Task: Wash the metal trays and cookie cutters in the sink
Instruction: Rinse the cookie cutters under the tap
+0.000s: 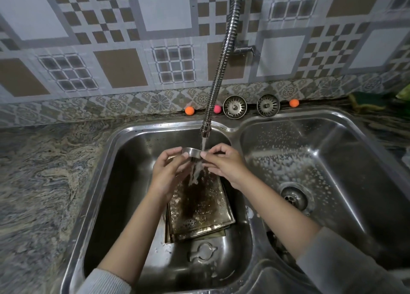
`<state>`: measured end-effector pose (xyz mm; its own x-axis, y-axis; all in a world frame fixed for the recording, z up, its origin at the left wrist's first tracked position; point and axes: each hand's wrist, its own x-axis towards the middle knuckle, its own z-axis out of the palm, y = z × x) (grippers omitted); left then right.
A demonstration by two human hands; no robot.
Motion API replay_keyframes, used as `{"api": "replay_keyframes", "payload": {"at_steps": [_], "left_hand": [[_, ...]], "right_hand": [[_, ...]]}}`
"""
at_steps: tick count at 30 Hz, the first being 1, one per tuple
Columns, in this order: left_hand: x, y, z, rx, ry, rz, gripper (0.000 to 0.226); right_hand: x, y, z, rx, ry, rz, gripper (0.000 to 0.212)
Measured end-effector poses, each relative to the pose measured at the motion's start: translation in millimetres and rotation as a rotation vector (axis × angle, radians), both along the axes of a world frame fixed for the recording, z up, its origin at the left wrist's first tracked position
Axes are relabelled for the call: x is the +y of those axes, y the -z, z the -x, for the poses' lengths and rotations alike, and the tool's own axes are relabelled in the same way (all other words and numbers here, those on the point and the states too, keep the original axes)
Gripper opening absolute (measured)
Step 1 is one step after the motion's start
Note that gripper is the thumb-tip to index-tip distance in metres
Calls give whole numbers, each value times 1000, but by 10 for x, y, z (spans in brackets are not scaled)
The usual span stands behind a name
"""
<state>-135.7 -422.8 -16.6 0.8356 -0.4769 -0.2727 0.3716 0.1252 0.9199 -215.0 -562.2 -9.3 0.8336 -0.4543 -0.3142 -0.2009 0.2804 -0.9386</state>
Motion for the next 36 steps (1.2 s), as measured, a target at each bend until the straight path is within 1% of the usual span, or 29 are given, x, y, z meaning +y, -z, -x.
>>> {"api": "replay_keyframes", "payload": {"at_steps": [3,5,7,10,12,14,16,18,21,23,25,29,32,34,36], "left_hand": [[106,-20,48,-36,142,22,24],[183,37,109,-75,259,-58,37],[274,143,188,-130,396,-204,42],[423,376,306,-279,708,-465,30],[506,541,389,-388,930,-634,24],[575,698,479,-439,1117,-741,25],[627,840,568,-504,1264,-832,30],[678,980,638,-636,1355,-910,34],[719,1128,697,-718,1394,-986,40],[716,1155,713,-778,1414,-1038,44],[701,1189,706,-870,1414,-1036,41],[671,1246,712,-998,1369,-1036,34],[674,1282,723,-1061,1334,-1062,24],[687,1295,711,-1063,1289,-1046,17],[703,1300,695,-1033,1267,-1029,16]], "right_hand": [[-135,-44,151,27,-136,45,20],[-262,-92,351,37,-169,55,20],[-420,-123,632,56,-174,77,23],[-695,-135,1123,107,-149,153,32],[-888,-70,1415,208,-160,278,34],[-1034,64,1646,351,-199,387,40],[-1111,291,1819,461,-246,442,52],[-1099,542,1926,545,-308,475,56],[-1044,856,2001,628,-418,465,60],[-1029,984,2023,633,-474,463,52],[-1028,1007,2019,645,-549,530,45],[-1030,953,2018,634,-486,493,56],[-1042,846,2001,599,-459,503,54],[-1027,748,1976,559,-422,514,51],[-1022,677,1937,511,-371,512,51]]}}
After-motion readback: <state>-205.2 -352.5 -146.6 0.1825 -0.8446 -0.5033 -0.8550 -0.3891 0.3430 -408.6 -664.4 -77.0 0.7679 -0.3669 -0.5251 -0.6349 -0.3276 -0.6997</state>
